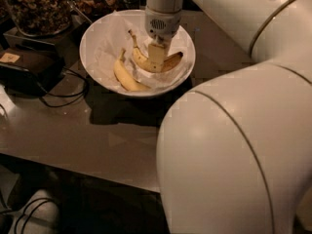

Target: Pick banana from white bowl

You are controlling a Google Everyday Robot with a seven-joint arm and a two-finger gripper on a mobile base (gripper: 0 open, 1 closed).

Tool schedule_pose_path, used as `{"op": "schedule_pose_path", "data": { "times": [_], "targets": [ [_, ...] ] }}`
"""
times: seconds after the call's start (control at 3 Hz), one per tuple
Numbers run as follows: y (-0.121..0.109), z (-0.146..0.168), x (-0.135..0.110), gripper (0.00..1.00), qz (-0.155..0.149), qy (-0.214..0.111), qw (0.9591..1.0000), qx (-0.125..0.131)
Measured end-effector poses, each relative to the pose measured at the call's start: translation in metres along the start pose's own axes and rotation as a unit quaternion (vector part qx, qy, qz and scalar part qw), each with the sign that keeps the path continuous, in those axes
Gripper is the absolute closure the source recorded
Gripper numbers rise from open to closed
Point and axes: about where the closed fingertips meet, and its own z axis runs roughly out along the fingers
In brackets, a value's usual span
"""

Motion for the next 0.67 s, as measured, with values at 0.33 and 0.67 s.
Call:
{"op": "schedule_pose_path", "data": {
  "times": [0.33, 0.67],
  "targets": [
    [0.014, -0.020, 0.008, 1.00, -0.041, -0.025, 0.9988, -0.004],
    [0.034, -0.042, 0.016, 1.00, -0.079, -0.034, 0.9962, 0.009]
  ]
}}
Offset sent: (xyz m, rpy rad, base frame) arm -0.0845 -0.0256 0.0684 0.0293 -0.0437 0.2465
